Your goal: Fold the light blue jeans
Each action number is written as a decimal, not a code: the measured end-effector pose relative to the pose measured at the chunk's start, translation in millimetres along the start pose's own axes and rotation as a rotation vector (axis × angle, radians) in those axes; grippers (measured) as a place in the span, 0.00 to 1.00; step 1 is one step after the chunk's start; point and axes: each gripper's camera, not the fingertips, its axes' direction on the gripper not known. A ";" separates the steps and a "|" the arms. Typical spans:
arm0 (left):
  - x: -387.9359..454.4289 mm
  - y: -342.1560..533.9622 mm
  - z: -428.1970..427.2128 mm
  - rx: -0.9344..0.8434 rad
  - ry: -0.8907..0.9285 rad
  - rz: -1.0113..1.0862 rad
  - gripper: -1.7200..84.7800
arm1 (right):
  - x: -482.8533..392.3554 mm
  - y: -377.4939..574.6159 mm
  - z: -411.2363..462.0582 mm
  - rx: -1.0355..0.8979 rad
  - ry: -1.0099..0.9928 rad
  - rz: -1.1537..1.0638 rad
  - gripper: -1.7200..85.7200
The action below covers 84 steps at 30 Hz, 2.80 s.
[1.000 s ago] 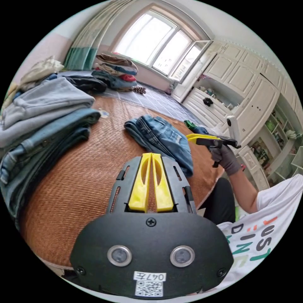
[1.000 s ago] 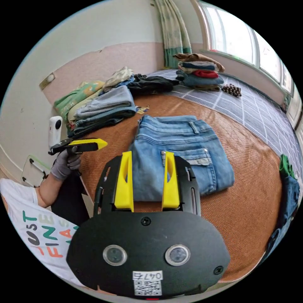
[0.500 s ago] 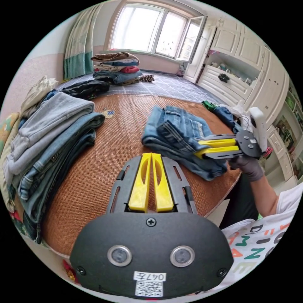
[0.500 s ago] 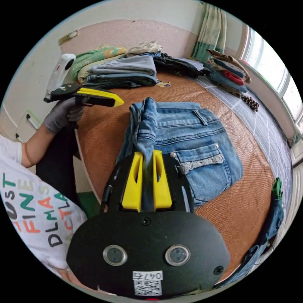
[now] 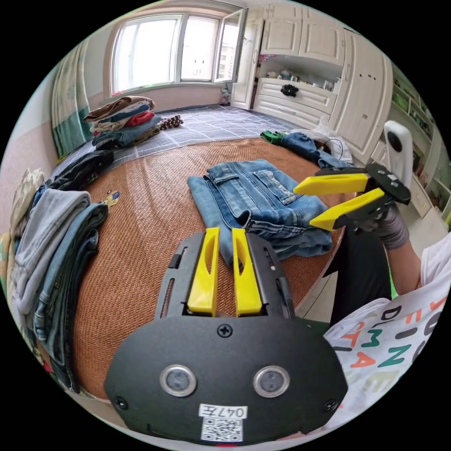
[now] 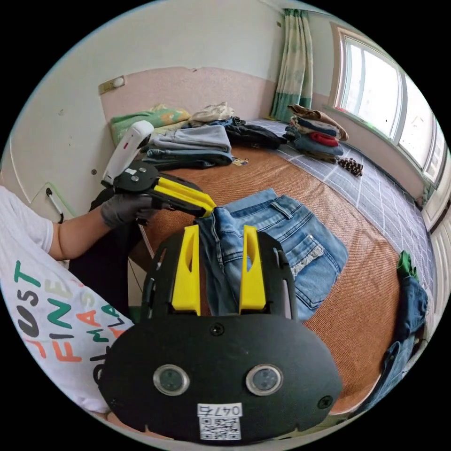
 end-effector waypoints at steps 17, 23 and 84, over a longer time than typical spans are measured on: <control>51.0 -32.9 2.1 0.024 0.072 0.011 0.06 | 142.8 345.9 -203.5 0.215 0.355 0.668 0.03; 101.6 -51.1 4.9 0.033 0.098 0.148 0.09 | 162.1 522.3 -180.8 -0.190 0.484 0.968 0.06; -335.1 178.4 -78.5 0.028 -0.172 -0.636 0.01 | 30.7 351.7 183.6 -0.274 0.307 0.525 0.02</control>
